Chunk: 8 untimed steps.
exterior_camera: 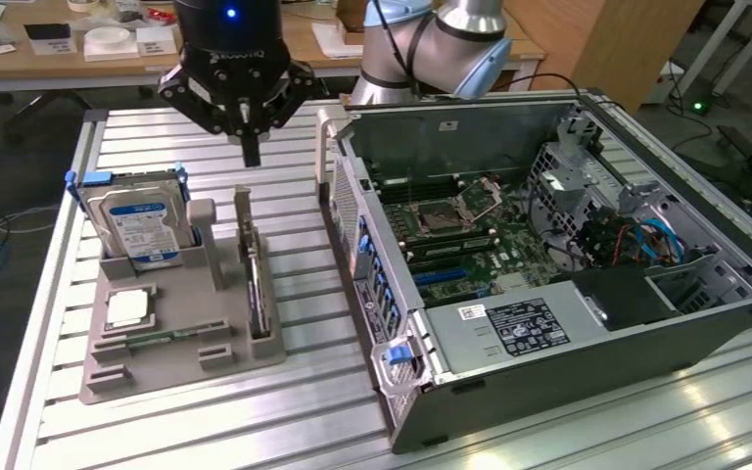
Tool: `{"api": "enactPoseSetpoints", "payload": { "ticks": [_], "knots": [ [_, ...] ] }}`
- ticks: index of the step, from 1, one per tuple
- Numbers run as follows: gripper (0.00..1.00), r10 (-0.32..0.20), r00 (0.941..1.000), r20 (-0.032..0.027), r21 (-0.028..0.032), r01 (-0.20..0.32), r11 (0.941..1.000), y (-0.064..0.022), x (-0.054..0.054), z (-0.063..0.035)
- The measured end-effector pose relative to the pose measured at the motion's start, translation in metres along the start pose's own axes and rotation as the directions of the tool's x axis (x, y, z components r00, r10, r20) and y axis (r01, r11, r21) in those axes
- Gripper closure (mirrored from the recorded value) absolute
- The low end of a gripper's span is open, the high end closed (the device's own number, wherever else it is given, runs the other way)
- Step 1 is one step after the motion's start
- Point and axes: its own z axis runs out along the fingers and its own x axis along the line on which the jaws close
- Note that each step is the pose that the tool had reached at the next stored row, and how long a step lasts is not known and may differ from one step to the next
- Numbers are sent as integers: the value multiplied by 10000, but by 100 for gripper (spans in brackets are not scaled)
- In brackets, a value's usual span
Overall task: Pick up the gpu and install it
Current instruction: 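Reach for the gpu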
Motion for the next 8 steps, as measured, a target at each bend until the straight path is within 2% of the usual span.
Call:
{"api": "enactPoseSetpoints", "payload": {
  "ticks": [8],
  "knots": [
    [89, -129, 9999, -6, -3, 129, 9999, -11, 231, 2]
  ]
}}
